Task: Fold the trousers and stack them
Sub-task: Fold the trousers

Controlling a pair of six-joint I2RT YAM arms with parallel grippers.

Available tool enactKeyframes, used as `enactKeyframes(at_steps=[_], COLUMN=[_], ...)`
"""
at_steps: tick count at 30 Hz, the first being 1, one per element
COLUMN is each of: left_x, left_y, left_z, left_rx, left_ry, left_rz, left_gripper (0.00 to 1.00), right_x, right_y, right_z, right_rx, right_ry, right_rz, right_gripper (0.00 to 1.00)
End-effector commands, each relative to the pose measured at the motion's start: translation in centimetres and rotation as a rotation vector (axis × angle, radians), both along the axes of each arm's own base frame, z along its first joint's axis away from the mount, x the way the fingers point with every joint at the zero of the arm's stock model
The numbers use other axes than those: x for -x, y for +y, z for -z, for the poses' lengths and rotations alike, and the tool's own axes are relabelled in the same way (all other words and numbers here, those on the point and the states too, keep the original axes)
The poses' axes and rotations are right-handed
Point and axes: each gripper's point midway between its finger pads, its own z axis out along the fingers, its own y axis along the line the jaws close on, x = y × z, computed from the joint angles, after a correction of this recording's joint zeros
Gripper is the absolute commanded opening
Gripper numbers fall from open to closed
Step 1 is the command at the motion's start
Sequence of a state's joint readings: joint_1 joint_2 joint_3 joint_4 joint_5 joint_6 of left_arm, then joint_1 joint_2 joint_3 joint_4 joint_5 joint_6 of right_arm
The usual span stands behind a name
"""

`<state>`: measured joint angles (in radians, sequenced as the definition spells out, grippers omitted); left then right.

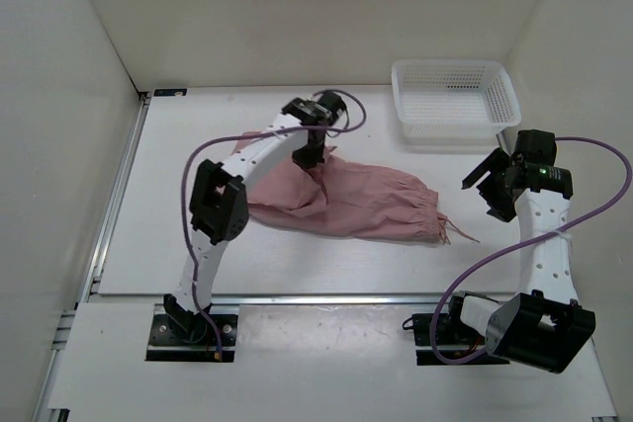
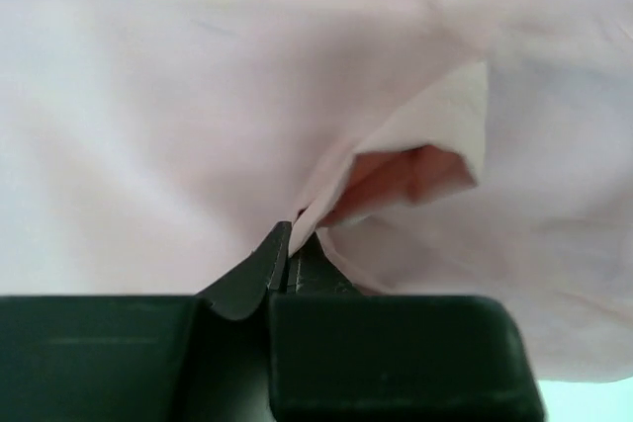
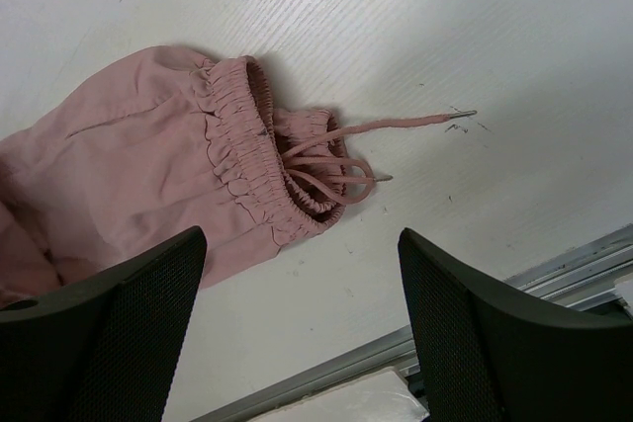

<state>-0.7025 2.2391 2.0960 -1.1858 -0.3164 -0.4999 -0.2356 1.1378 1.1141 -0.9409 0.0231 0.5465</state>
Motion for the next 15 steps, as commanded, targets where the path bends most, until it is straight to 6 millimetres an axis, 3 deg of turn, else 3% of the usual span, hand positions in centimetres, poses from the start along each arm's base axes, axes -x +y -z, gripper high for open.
enactKeyframes(at_steps=[1, 2, 4, 5, 6, 9, 12, 15], left_x=[-2.7, -3.8, -4.2, -4.4, -5.0, -5.6, -6.5, -7.2], left_y=[6.8, 9.5, 12.9, 14.5, 17.3, 21.6, 27.6, 30.7], left_z=[-12.3, -13.8, -16.6, -17.3, -18.3, -20.6, -23.0, -24.4], left_rx=[0.014, -0.006, -0.019, -0.033, -0.060, -0.122, -0.180, -0.211], left_ry=[-0.242, -0.274, -0.325, -0.340, -0.360, -0.407, -0.472, -0.526], left_rz=[-0.036, -0.057, -0.100, -0.119, -0.153, -0.193, -0.319, -0.397], left_gripper=[0.10, 0.10, 0.10, 0.10, 0.10, 0.10, 0.10, 0.10], right_x=[0.3, 0.3, 0.2, 0.2, 0.2, 0.2, 0.3, 0.4], right_y=[-0.2, -0.2, 0.0, 0.0, 0.2, 0.3, 0.5, 0.8], right_z=[-0.4, -0.4, -0.4, -0.4, -0.5, -0.5, -0.2, 0.3], right_rx=[0.015, 0.015, 0.006, 0.006, -0.003, -0.011, -0.021, -0.035], right_ry=[-0.014, -0.014, -0.016, -0.016, -0.018, -0.020, -0.013, 0.002], right_rz=[-0.003, -0.003, -0.008, -0.008, -0.014, -0.019, -0.023, -0.029], right_gripper=[0.83, 0.83, 0.83, 0.83, 0.83, 0.83, 0.83, 0.83])
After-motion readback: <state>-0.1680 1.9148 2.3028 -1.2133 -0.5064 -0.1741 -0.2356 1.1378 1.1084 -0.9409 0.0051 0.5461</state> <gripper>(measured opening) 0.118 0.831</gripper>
